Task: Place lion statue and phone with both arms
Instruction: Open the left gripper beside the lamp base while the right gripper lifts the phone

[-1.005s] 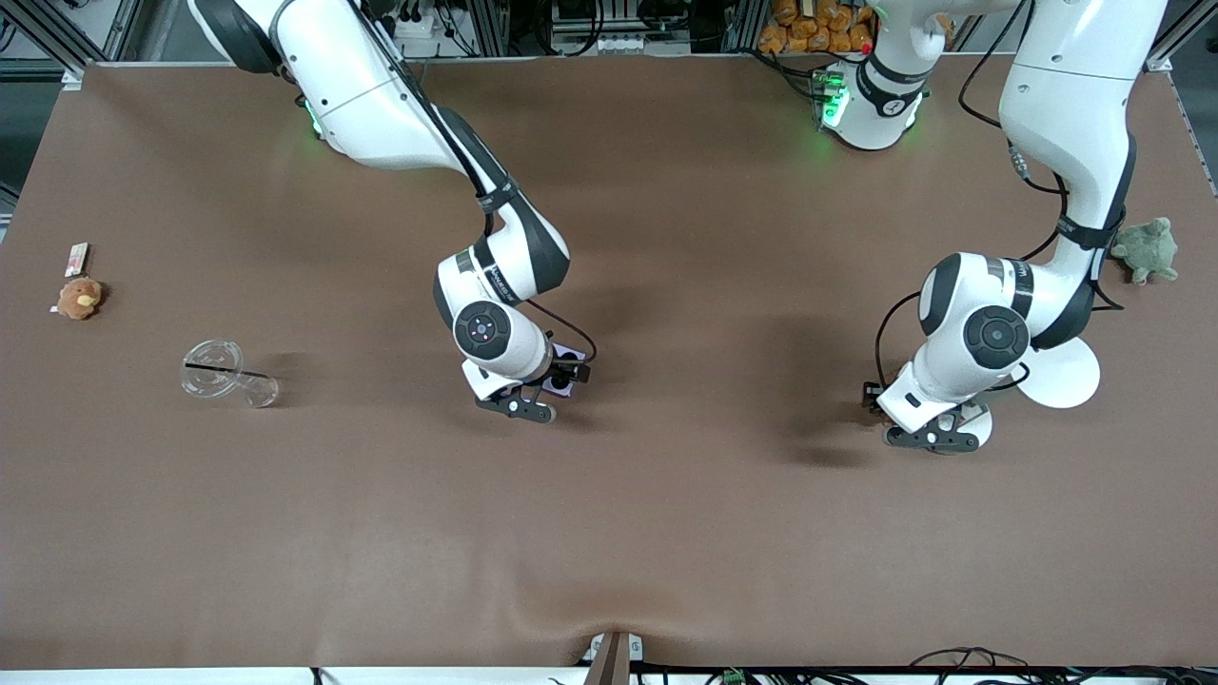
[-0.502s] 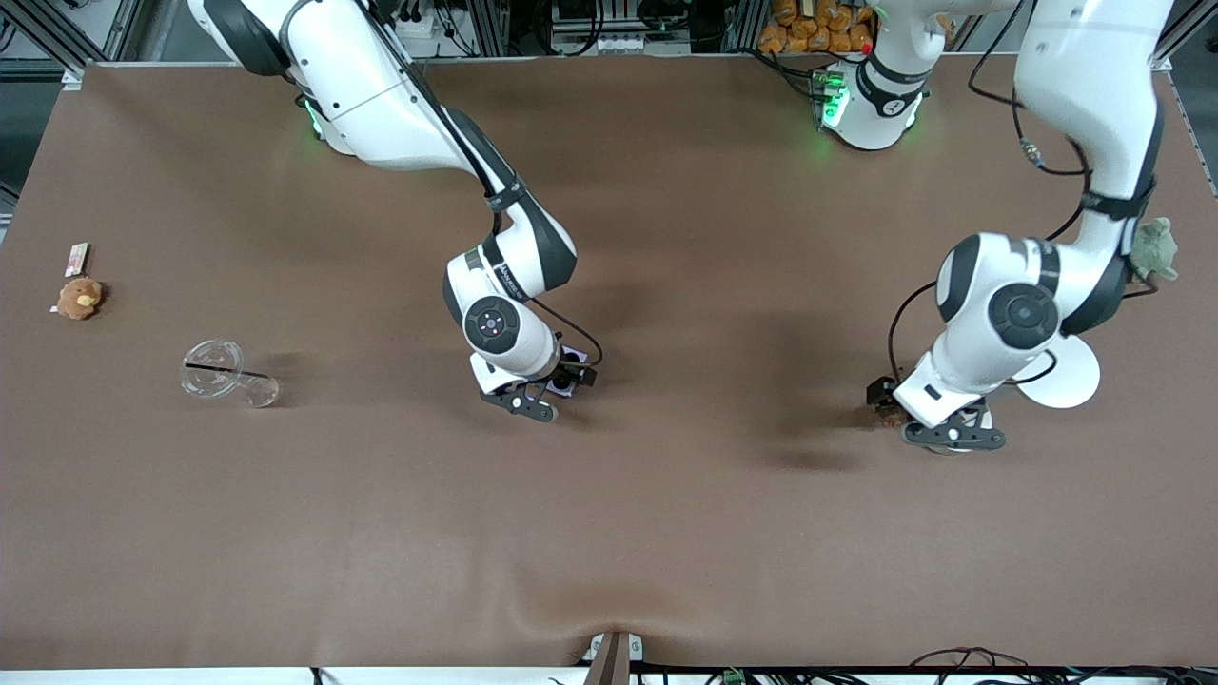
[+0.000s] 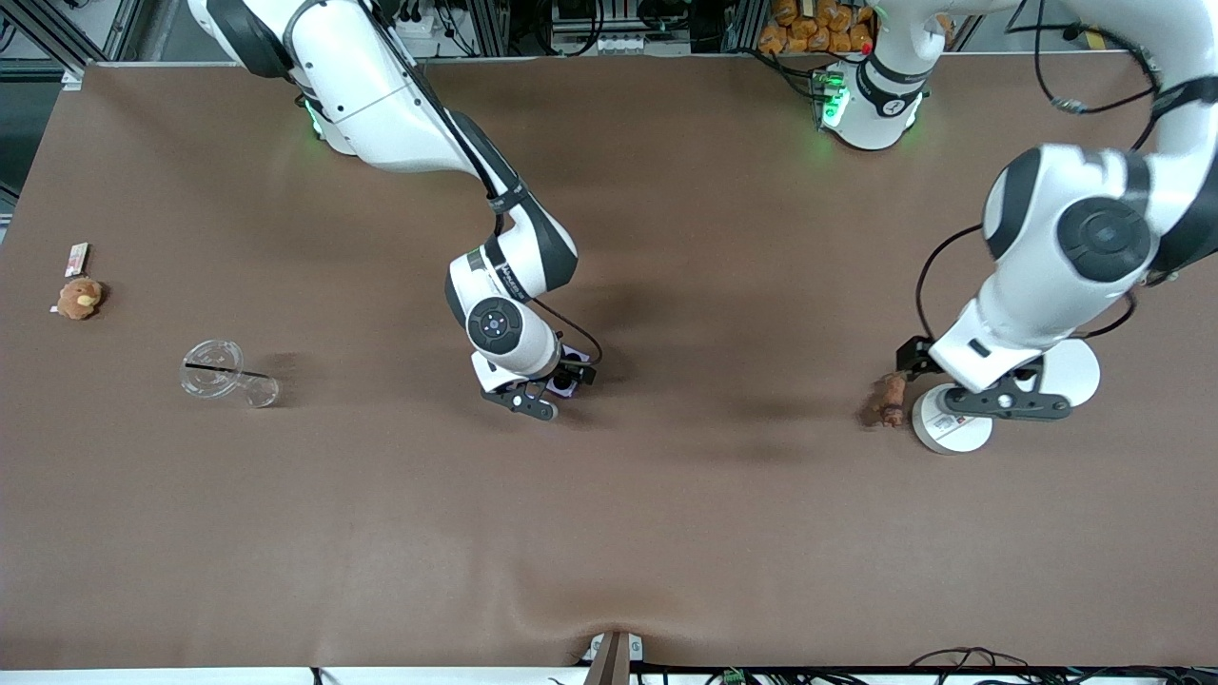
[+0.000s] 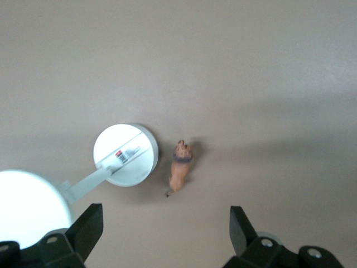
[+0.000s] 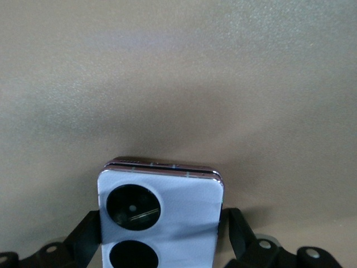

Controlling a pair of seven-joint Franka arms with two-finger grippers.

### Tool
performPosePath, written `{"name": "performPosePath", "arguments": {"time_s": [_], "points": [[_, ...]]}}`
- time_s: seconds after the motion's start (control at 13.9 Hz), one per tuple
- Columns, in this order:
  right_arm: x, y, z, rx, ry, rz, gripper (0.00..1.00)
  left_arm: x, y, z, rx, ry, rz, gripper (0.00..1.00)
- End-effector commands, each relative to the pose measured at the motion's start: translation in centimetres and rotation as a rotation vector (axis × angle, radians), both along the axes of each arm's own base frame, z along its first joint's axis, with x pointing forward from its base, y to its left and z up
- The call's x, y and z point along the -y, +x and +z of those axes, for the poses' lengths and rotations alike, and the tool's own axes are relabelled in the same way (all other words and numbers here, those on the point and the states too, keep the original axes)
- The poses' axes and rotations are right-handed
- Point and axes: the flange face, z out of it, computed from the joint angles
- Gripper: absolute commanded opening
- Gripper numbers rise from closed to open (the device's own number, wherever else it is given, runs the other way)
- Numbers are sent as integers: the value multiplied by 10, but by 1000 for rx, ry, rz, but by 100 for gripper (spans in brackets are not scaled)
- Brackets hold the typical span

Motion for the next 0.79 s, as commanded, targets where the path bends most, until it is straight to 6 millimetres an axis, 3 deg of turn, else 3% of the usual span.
{"name": "performPosePath", "arguments": {"time_s": [0.0,0.07,0.14,0.36,0.57,0.72], "points": [[-1,-1,-1,9,0,-15,100,8,2,51,-24,7,-4,100],[4,4,0,13,2,-25,78,9,1,64,-31,3,0,100],[5,5,1,13,3,-29,68,12,-3,79,-30,-23,5,100],[0,3,4,17,5,-18,67,11,-22,125,26,-70,16,100],[4,11,18,31,13,-16,66,10,-38,147,28,-75,21,100],[21,26,41,63,16,-37,66,9,-47,162,33,-105,30,100]]}}
